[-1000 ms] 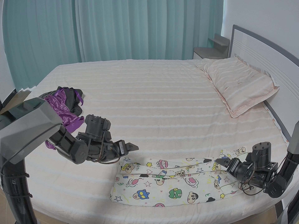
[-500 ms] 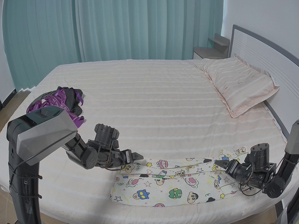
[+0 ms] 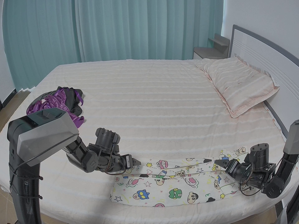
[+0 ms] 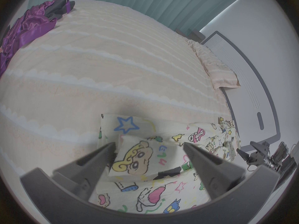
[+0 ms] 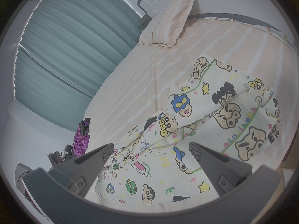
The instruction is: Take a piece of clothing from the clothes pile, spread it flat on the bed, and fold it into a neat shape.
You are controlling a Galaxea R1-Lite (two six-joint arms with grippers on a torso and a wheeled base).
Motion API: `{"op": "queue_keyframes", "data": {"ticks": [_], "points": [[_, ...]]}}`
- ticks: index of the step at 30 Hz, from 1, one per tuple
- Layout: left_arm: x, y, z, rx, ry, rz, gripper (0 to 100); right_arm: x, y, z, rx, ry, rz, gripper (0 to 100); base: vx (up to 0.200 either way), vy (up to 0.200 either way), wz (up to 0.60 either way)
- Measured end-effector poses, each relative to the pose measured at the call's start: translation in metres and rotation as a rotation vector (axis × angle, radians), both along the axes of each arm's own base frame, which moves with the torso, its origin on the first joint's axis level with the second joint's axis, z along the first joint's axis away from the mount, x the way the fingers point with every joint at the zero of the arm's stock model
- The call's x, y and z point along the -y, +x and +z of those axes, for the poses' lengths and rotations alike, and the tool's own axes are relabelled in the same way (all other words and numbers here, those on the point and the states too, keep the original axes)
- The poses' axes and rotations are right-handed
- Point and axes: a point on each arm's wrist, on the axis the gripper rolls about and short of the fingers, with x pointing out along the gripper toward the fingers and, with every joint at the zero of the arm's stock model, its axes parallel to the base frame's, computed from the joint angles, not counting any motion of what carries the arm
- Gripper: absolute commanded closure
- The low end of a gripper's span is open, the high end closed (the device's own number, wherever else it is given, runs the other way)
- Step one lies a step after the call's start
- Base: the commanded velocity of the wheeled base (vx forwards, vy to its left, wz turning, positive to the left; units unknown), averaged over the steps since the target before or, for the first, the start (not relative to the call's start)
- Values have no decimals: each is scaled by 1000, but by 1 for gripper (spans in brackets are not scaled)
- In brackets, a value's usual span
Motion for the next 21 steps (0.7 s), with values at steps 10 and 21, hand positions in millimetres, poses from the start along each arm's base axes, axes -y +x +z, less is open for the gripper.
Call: {"op": "queue_keyframes", "data": {"ticks": [10, 21], "points": [[-2, -5, 5, 3, 3, 2, 100, 0, 0, -2, -7, -2, -1, 0, 0, 0, 0], [-8, -22, 25, 22, 2, -1, 100, 0, 0, -2, -8, -3, -1, 0, 0, 0, 0]]}}
